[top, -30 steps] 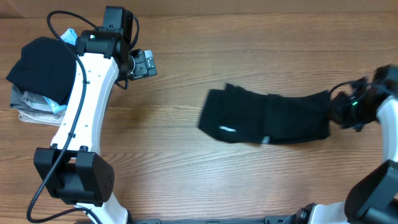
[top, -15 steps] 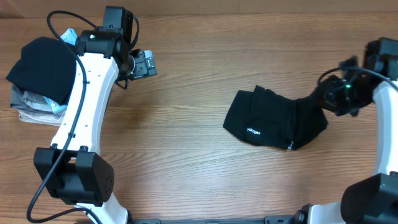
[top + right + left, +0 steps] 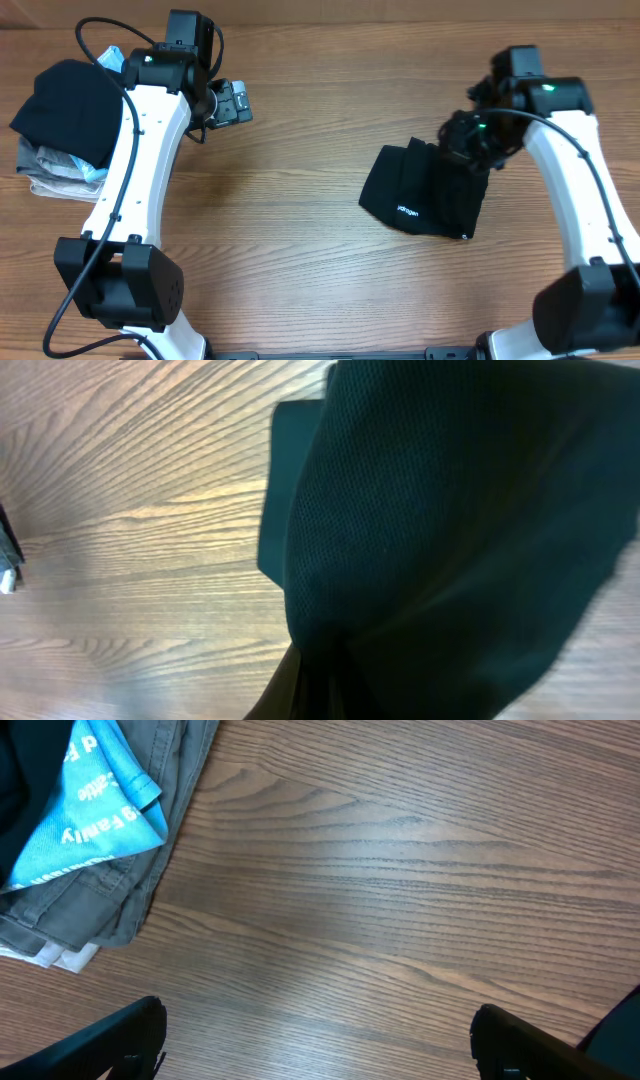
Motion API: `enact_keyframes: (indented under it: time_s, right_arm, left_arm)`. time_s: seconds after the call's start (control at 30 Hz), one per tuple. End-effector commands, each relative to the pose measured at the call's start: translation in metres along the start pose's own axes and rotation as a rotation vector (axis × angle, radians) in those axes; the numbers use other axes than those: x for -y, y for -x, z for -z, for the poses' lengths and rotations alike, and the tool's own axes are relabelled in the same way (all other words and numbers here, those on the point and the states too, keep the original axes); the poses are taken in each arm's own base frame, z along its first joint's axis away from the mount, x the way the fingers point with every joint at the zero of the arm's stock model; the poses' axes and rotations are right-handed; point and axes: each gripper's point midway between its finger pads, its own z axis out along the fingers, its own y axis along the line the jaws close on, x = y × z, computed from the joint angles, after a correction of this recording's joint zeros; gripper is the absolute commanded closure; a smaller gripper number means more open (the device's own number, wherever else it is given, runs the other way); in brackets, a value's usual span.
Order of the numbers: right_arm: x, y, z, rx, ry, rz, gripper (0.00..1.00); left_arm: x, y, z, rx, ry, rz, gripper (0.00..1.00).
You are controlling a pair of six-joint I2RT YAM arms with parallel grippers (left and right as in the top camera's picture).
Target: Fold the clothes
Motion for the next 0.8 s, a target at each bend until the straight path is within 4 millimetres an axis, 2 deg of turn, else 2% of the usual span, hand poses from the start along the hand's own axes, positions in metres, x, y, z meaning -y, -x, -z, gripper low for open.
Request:
enact_keyframes:
  time_s: [0.0,0.13,0.23,0.27,0.37,0.4,0.5,0.6,0.67,0.77]
  right_arm:
    - [-0.021,0.000,-0.026,-0.041,0.013,-0.018,0.95]
    - [-0.040,-0.002,-0.057,-0.078,0.009,0.013,0.95]
    - [-0.051,-0.006,-0.072,-0.097,0.007,0.029,0.93]
    - [-0.054,-0.007,-0.077,-0.102,0.007,0.041,0.89]
    - [-0.071,-0.011,-0.082,-0.106,0.042,0.045,0.54]
    - [-0.078,-0.012,-0.081,-0.106,0.072,0.073,0.51]
    - [-0.092,-0.007,-0.068,-0.107,0.155,0.106,0.44]
    - [-0.093,0.003,-0.037,-0.084,0.241,0.137,0.43]
    - [-0.078,0.008,-0.014,-0.066,0.252,0.110,0.42]
    - [-0.050,0.006,0.005,-0.070,0.233,0.081,0.48]
  left_arm:
    - [-0.002,-0.001,-0.006,-0.010,0.017,-0.017,0.00]
    - [-0.002,-0.001,-0.006,-0.009,0.018,-0.017,0.00]
    - [-0.002,-0.001,-0.006,-0.010,0.017,-0.017,0.00]
    - [-0.002,-0.001,-0.006,-0.010,0.018,-0.018,0.00]
    - [-0.002,-0.001,-0.006,-0.009,0.018,-0.017,0.00]
    - [-0.002,-0.001,-0.006,-0.010,0.018,-0.018,0.00]
    - [-0.002,-0.001,-0.006,-0.009,0.018,-0.017,0.00]
    - [-0.002,-0.001,-0.006,-0.010,0.018,-0.017,0.00]
    - [-0.002,-0.001,-0.006,-0.009,0.018,-0.017,0.00]
    - [-0.002,-0.001,-0.006,-0.010,0.017,-0.017,0.00]
